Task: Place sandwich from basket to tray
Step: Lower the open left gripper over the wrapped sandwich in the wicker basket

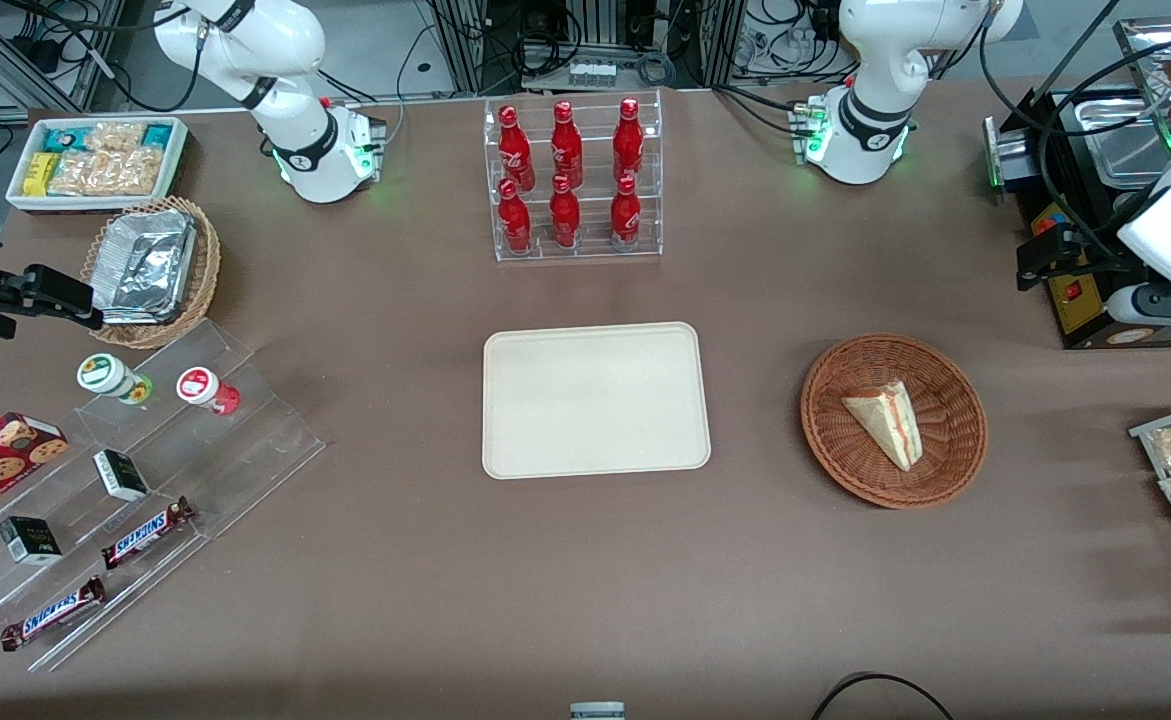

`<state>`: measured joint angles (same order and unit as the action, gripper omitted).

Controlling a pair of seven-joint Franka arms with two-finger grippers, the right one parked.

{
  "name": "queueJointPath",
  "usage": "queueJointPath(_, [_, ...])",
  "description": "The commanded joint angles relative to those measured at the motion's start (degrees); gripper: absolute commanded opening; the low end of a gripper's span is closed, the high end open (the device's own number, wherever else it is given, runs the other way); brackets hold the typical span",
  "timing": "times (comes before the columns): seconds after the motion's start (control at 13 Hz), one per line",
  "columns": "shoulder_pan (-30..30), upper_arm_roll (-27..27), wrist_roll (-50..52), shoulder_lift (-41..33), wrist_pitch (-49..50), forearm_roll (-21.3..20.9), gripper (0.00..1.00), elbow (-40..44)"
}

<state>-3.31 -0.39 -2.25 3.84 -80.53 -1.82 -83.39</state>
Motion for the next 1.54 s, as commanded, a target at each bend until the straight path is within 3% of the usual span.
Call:
queueJointPath(0.0, [0.9, -0.6, -0.8, -0.8, 0.6, 0.7, 1.00, -0.1])
queueJointPath(0.23, [0.6, -0.6, -0.7, -0.6, -0.1, 0.4, 1.00, -1.2])
queueJointPath(0.46, [0.4, -0.7, 0.2, -4.0, -8.8, 0.0, 1.00, -12.1])
queueJointPath(0.69, [0.4, -0.8, 11.5, -6.6, -18.8, 0.2, 1.00, -22.1])
queueJointPath(1.08, [0.1, -1.1, 30.0, -4.1, -42.3, 0.3, 1.00, -36.8])
queueJointPath(1.23, [-0.5, -2.1, 35.7, -1.0, -49.3, 0.0, 1.00, -39.5])
queueJointPath(1.46, [-0.5, -2.5, 36.5, 2.4, -51.2, 0.0, 1.00, -39.7])
